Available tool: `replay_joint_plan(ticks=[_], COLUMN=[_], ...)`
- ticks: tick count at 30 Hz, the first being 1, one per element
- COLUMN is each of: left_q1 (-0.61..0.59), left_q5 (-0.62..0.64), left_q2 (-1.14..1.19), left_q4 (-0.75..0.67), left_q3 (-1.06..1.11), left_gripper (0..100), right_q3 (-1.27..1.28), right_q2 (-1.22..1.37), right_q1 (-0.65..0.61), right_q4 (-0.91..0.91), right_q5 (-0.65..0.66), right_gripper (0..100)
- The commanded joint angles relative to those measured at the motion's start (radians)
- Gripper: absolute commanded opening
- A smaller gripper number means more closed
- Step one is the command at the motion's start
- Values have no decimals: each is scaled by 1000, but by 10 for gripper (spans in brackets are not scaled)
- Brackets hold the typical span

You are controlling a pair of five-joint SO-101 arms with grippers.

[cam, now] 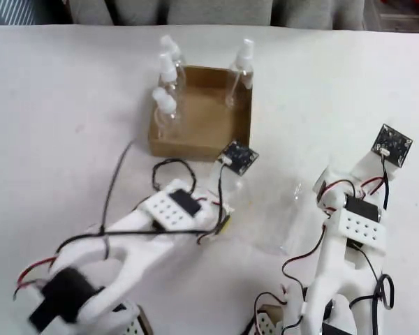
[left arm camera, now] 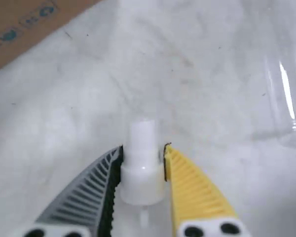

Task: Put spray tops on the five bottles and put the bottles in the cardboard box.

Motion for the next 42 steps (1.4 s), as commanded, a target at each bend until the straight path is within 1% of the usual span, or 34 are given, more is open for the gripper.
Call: replay_joint_plan(ticks=[1, 7, 11, 15, 22, 28, 31, 36, 42], left_q1=[-13, -15, -18, -50, -62, -62, -62, -64, -64], left_q5=[-44, -44, -44, -43, -43, -43, -46, -51, -51], left_q2=[-162, -251, -251, -251, -251, -255, -255, -254, -251], left_q4=[-26, -28, -89, -118, -118, -118, -118, -118, -118], left_q3=[40, 87, 112, 121, 120, 121, 121, 123, 123], left_gripper=[20, 21, 21, 21, 21, 21, 21, 21, 21], right_q3=[-18, -69, -64, -60, 9, 15, 15, 18, 52], right_q2=[-36, -99, -182, -237, -240, -239, -239, -239, -239], right_q1=[-7, -62, -81, -91, -156, -168, -183, -349, -364], right_q4=[48, 240, 314, 364, 315, 320, 323, 343, 292], right_q5=[11, 11, 12, 91, 101, 92, 91, 91, 89], right_gripper=[42, 42, 43, 43, 46, 175, 176, 180, 181])
